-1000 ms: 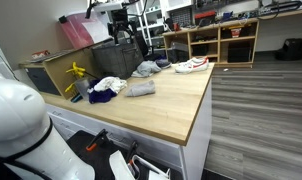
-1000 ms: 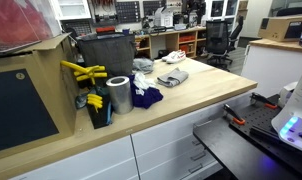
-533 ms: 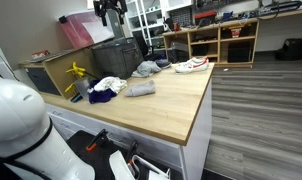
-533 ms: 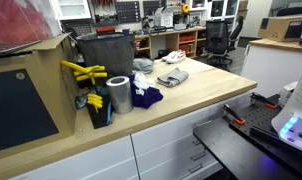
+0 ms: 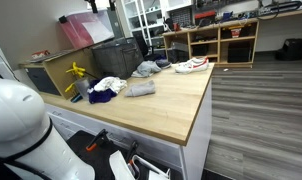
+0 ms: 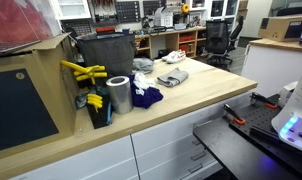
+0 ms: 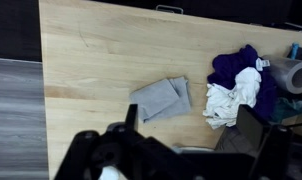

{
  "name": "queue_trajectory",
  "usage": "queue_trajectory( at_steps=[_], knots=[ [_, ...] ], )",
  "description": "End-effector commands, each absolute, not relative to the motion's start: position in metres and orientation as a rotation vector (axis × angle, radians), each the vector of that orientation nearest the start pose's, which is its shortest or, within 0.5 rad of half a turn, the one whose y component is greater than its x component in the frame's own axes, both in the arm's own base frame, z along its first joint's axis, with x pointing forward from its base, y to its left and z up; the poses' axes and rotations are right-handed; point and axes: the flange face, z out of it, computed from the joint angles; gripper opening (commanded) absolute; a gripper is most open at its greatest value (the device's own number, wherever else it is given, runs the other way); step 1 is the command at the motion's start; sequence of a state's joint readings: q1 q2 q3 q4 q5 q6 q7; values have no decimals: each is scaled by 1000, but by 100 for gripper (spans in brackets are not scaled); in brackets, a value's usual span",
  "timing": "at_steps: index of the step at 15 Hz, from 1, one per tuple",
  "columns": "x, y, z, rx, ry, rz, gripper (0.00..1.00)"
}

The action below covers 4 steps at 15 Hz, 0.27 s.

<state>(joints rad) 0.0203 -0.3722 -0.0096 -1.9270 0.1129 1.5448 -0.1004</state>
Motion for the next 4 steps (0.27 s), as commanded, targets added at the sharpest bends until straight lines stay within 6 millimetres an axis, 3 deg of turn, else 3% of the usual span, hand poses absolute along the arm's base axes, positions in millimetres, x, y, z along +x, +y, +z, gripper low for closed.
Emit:
queue_trajectory(
  at_steps=[1,4],
  knots=[
    [434,16,636,-3020,-173,19,100],
    [436,16,633,-3019,-172,30,100]
  ],
)
